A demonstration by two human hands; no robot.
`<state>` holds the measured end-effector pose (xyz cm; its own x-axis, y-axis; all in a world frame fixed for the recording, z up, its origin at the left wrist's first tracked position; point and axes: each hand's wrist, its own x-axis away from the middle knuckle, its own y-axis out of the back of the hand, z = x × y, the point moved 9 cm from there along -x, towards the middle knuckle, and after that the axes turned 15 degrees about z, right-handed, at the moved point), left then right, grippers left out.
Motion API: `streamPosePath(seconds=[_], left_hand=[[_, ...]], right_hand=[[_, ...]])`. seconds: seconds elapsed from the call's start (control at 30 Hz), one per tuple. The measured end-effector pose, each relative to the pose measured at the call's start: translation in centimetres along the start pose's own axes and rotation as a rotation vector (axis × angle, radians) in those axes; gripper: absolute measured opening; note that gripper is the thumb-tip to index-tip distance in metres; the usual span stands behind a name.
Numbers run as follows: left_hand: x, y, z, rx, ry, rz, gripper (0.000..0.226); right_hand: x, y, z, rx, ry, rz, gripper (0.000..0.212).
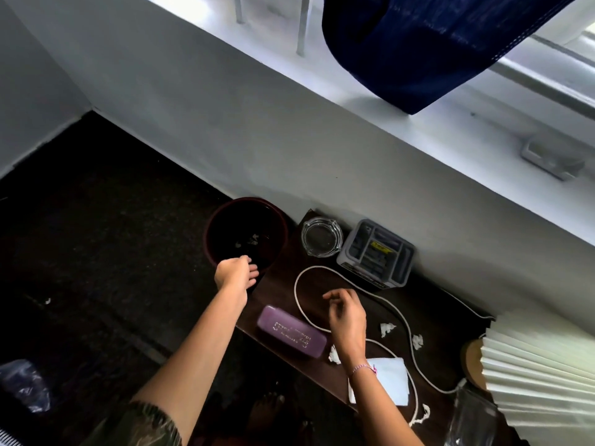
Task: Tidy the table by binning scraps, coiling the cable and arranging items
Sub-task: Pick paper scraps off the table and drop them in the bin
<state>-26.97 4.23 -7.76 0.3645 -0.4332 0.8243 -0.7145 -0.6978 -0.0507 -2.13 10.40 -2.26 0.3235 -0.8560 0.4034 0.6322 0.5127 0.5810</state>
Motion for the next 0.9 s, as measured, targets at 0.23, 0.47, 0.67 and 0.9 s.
streamPosePath(seconds=[0.23, 0.47, 0.67, 0.9], left_hand=[[2.4, -2.8, 2.7, -0.160, -0.051, 0.048, 0.023], [3.1, -3.5, 5.1, -0.180, -0.039, 0.059, 0.021], [3.8, -3.2, 6.3, -0.182, -0.036, 0.049, 0.017], [3.9, -2.6, 6.5, -0.193, -0.051, 0.038, 0.019]], right_hand=[[4.3, 1.9, -4.8, 0.030, -0.098, -0.046, 0.018], [6.4, 0.1, -6.4, 0.055, -0.125, 0.105, 0.020], [6.7, -2.6, -6.2, 0.283, -0.077, 0.272, 0.040], [5.6, -3.8, -6.2, 0.429, -0.120, 0.297, 0.033]])
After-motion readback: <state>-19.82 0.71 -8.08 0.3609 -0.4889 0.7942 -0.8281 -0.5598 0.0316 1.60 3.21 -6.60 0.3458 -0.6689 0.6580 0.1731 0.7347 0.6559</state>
